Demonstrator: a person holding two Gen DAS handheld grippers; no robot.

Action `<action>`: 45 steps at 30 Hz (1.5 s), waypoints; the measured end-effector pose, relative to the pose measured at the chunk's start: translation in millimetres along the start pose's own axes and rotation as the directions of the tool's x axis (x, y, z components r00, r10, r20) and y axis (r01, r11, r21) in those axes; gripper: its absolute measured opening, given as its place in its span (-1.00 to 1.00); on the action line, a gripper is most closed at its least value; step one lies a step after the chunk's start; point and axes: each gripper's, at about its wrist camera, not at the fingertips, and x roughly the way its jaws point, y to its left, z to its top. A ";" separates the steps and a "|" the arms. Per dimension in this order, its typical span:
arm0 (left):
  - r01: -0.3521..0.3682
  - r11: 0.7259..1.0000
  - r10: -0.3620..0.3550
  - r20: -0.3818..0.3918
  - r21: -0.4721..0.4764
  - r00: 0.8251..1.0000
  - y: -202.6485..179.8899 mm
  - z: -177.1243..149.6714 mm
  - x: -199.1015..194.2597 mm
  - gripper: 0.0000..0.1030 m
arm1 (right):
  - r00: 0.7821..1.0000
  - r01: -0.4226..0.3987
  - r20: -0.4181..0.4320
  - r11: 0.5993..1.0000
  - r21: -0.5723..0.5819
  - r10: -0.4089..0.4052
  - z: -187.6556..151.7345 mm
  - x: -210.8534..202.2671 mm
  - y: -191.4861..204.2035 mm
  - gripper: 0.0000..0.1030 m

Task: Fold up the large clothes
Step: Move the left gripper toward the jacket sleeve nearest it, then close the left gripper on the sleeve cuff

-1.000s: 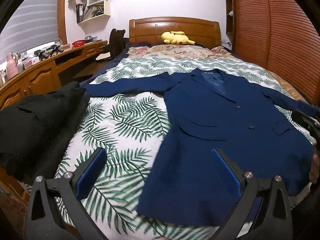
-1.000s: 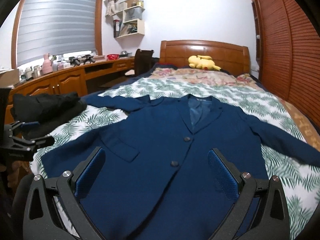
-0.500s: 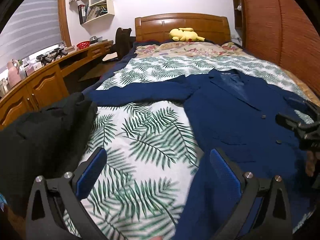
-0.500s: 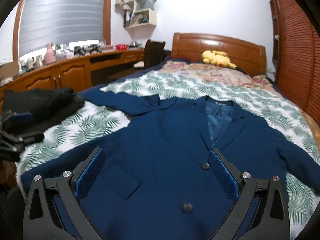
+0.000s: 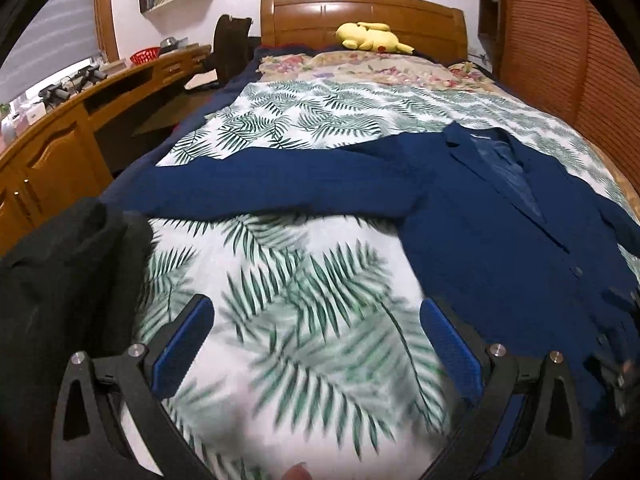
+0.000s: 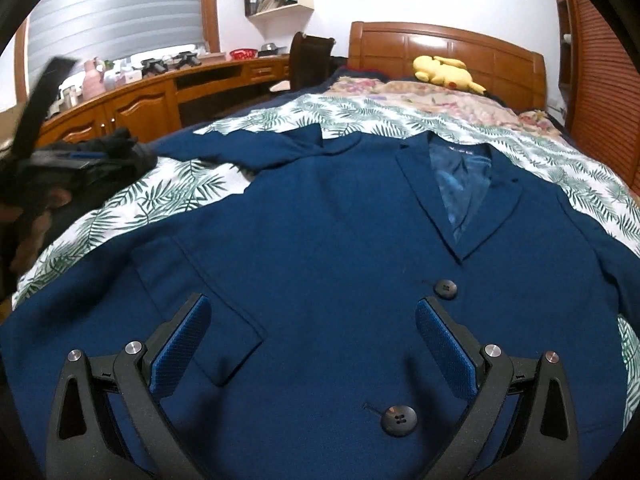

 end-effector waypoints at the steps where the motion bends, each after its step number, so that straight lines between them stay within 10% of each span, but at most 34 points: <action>1: -0.005 1.000 0.005 -0.008 -0.002 1.000 1.5 4.5 7.2 1.00 | 1.000 0.002 0.000 1.000 0.002 -0.002 0.0 -0.6 0.1 1.00; 29: 0.095 0.916 -0.132 -0.071 -0.390 0.989 48.8 61.2 131.8 0.16 | 1.000 -0.003 -0.026 1.000 0.001 0.003 -2.4 6.3 -1.1 1.00; 34: 0.082 0.917 -0.122 -0.079 -0.391 0.989 49.3 70.2 140.7 -0.88 | 0.999 -0.008 -0.034 1.000 0.005 0.009 -3.5 7.3 -0.8 1.00; 45: 0.064 0.983 -0.064 0.002 -0.172 0.998 -6.2 110.5 59.7 -1.00 | 0.999 -0.027 -0.035 0.999 0.028 0.028 -4.4 6.8 -5.3 1.00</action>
